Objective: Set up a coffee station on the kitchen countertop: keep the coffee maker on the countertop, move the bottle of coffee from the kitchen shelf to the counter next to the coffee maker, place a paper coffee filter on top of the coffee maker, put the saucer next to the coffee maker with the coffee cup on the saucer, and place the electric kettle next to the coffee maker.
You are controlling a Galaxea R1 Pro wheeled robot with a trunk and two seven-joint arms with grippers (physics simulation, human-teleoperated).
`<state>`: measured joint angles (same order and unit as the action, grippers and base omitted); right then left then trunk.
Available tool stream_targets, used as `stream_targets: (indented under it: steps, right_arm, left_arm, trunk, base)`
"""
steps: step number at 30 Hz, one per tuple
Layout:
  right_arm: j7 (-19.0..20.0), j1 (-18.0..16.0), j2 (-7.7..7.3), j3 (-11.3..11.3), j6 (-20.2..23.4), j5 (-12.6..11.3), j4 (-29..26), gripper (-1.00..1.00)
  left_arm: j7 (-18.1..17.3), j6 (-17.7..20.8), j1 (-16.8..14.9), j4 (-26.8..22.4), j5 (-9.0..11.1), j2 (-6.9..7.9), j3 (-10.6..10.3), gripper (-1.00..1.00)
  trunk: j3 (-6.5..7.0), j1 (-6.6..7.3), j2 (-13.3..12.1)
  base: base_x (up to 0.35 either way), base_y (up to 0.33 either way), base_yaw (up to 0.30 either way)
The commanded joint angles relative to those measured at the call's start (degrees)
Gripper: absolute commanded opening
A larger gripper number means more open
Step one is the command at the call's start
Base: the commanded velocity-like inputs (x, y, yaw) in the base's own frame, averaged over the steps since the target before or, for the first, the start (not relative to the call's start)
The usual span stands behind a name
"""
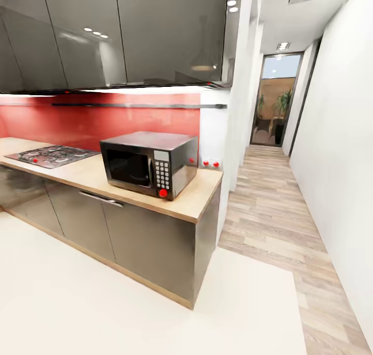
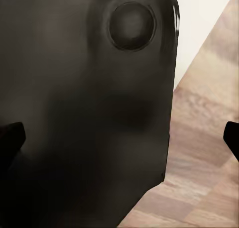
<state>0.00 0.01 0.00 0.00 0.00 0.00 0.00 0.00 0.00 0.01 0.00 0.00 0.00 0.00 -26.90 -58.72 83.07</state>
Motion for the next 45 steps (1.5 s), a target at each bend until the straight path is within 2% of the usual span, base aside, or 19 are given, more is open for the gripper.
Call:
stream_targets:
  steps: [1, 5, 15, 36, 45]
  right_arm:
    - [-0.18, -0.07, 0.33, -0.17, 0.33, -0.09, -0.33, 1.0]
    - [-0.2, -0.02, 1.62, -0.02, 0.1, 0.12, -1.62, 1.0]
    - [-0.2, -0.02, 1.0, -0.06, -0.09, 0.15, -3.62, 1.0]
    - [-0.26, -0.05, 0.96, -0.02, -0.18, 0.18, -6.66, 1.0]
    - [-0.26, -0.04, 0.97, -0.02, -0.18, 0.18, -6.68, 1.0]
  left_arm:
    - [0.09, 0.11, 0.07, -0.18, -0.13, 0.0, 0.09, 1.0]
    - [0.07, -0.01, 0.07, -0.18, -0.1, -0.05, 0.09, 1.0]
    - [-0.08, -0.09, 0.08, -0.25, 0.01, -0.09, -0.15, 1.0]
    - [0.06, -0.28, -0.06, -0.34, 0.09, -0.08, -0.12, 1.0]
    - [0.16, -0.26, -0.18, -0.35, 0.17, -0.06, 0.08, 1.0]
  trunk:
    - [-0.03, 0.0, 0.01]
    - [-0.03, 0.0, 0.01]
    - [-0.04, 0.0, 0.01]
    - [-1.02, 0.0, 0.01]
    - [0.09, 1.97, -3.6]
  base:
    - [0.0, 0.0, 0.0]
    - [0.0, 0.0, 0.0]
    - [0.0, 0.0, 0.028]
    - [0.0, 0.0, 0.21]
    - [0.0, 0.0, 0.203]
